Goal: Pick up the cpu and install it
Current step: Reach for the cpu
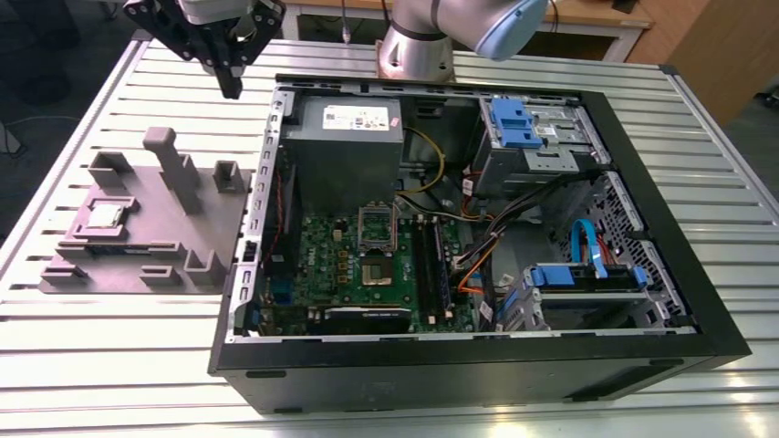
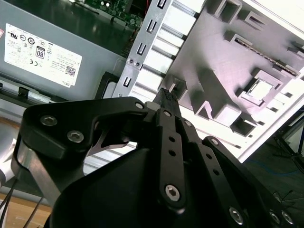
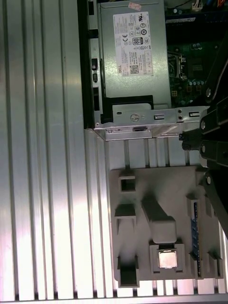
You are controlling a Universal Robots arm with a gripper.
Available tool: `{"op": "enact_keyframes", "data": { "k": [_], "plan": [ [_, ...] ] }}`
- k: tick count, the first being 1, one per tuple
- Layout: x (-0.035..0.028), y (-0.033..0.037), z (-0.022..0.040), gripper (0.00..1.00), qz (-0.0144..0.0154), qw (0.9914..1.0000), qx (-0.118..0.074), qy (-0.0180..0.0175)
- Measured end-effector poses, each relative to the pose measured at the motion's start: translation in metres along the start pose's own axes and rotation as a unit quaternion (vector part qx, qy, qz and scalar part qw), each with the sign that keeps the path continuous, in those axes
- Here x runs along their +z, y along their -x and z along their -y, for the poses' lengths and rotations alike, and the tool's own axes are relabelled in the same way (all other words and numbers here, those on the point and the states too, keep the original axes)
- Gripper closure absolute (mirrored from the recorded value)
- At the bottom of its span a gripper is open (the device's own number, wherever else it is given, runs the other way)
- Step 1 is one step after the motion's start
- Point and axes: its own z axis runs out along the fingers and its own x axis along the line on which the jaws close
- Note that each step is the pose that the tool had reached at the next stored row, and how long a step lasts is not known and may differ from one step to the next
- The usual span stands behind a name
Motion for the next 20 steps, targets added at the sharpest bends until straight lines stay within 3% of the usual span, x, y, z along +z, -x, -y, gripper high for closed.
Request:
{"op": "enact_keyframes", "data": {
  "k": [20],
  "plan": [
    [0.0000, -0.0064, 0.0005, 0.89, 0.0000, 1.00000, 0.000, 0.0000]
  ]
}}
